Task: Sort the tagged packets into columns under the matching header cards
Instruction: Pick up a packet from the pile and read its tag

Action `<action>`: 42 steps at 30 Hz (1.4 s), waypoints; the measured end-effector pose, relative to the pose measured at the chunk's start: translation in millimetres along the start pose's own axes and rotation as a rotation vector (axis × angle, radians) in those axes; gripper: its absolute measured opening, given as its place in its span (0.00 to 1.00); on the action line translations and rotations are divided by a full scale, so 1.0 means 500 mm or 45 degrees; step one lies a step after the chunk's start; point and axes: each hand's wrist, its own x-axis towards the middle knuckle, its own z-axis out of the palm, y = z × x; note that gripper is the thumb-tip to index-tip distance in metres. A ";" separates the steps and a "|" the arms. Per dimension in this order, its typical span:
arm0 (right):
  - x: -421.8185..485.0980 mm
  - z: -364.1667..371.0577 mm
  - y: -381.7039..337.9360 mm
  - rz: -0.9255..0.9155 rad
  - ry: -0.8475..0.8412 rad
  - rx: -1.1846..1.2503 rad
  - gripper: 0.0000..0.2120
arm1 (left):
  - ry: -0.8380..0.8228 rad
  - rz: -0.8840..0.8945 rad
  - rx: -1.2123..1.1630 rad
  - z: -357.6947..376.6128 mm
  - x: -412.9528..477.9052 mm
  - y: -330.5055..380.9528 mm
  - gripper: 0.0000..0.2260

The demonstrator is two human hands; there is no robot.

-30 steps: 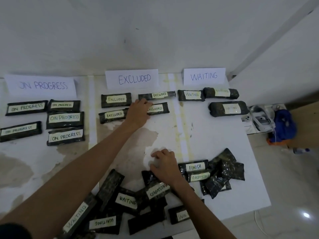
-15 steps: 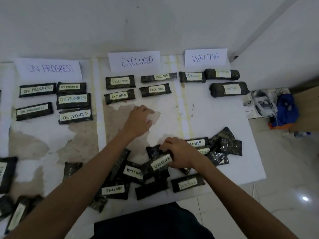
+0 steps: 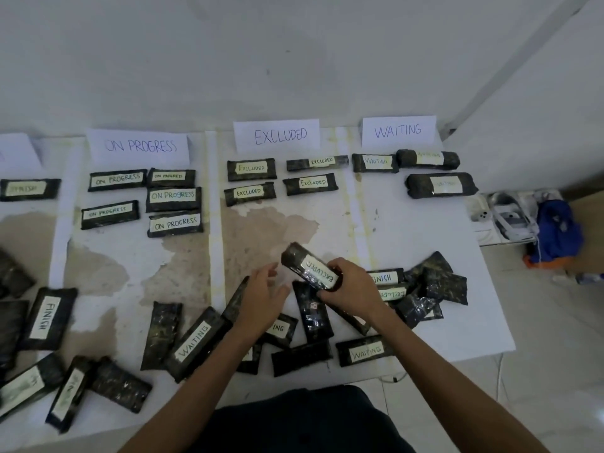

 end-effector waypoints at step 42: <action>0.003 0.115 -0.020 0.000 -0.148 -0.353 0.32 | -0.088 0.640 1.146 0.054 0.383 0.137 0.26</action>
